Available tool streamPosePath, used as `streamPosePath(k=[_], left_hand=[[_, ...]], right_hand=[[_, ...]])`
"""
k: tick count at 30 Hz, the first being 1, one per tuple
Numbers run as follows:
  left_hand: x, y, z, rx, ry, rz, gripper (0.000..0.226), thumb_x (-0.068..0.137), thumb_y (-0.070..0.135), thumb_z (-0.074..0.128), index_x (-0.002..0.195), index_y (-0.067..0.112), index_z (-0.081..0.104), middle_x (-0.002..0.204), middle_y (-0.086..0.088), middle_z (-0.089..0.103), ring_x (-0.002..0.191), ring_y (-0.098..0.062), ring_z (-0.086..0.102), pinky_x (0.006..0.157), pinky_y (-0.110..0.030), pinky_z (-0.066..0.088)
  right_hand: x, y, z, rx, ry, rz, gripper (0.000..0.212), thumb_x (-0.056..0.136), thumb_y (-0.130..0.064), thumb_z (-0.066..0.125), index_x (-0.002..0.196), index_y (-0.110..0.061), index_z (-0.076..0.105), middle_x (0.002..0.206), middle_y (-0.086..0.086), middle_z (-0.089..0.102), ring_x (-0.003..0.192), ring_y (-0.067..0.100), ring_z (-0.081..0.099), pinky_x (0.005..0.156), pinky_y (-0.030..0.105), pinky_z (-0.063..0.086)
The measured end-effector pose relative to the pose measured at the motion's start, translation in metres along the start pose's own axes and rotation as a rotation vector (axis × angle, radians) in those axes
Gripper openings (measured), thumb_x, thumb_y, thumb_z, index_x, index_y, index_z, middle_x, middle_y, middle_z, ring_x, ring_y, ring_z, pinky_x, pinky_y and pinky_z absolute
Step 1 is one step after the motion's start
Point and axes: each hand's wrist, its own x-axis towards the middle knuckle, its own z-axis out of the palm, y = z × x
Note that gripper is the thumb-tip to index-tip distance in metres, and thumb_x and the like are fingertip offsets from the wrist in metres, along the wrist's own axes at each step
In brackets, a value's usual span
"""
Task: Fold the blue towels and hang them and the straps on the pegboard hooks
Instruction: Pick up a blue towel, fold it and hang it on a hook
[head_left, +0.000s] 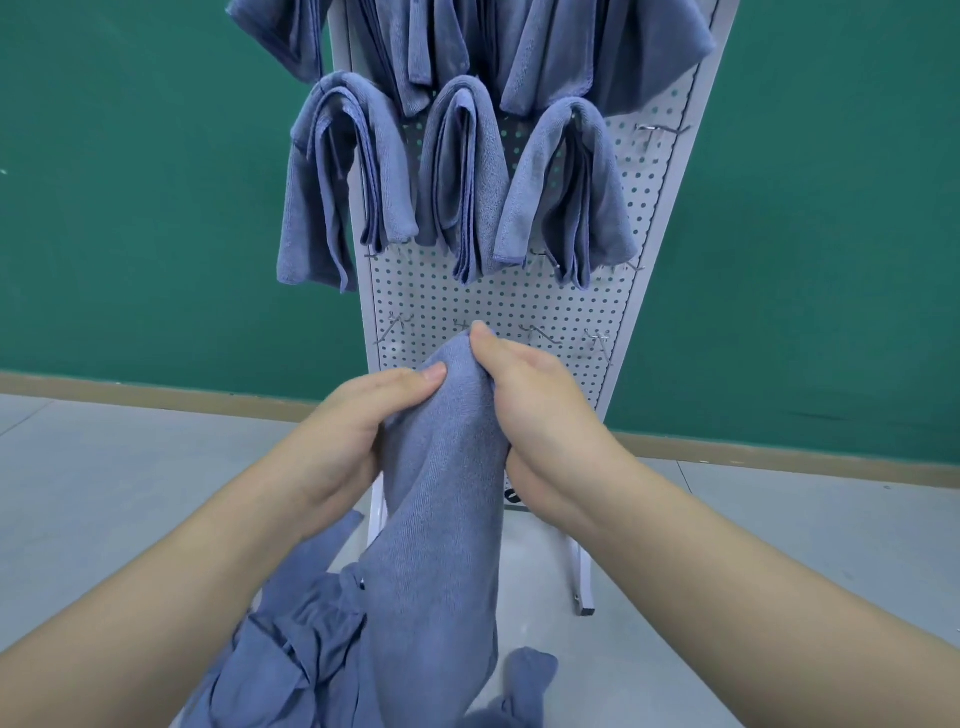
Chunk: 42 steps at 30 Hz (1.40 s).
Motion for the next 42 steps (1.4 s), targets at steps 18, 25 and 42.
streamPosePath(k=[18, 25, 42], left_hand=[[-0.001, 0.003, -0.017, -0.021, 0.142, -0.082, 0.051, 0.072, 0.015, 0.086, 0.120, 0.003, 0.072, 0.115, -0.012, 0.077, 0.109, -0.028, 0.074, 0.097, -0.040, 0.058], [0.004, -0.001, -0.009, -0.129, 0.420, 0.007, 0.030, 0.084, 0.016, 0.081, 0.112, 0.007, 0.075, 0.107, -0.008, 0.079, 0.106, -0.026, 0.075, 0.105, -0.048, 0.053], [0.010, -0.016, 0.009, 0.267, 0.469, 0.172, 0.025, 0.084, 0.014, 0.081, 0.093, 0.000, 0.063, 0.078, -0.006, 0.067, 0.070, -0.015, 0.060, 0.069, -0.034, 0.048]], right_hand=[[0.010, -0.006, -0.017, -0.178, -0.014, -0.099, 0.015, 0.097, -0.014, 0.070, 0.101, -0.002, 0.077, 0.105, 0.017, 0.077, 0.087, 0.018, 0.070, 0.089, 0.039, 0.058], [0.008, -0.004, -0.019, -0.258, 0.026, -0.206, 0.014, 0.098, -0.016, 0.069, 0.098, -0.007, 0.080, 0.107, 0.020, 0.076, 0.088, 0.018, 0.067, 0.091, 0.044, 0.058], [-0.003, 0.003, -0.030, -0.310, 0.038, -0.142, 0.016, 0.099, -0.020, 0.068, 0.097, -0.010, 0.081, 0.108, 0.023, 0.075, 0.090, 0.023, 0.068, 0.097, 0.062, 0.052]])
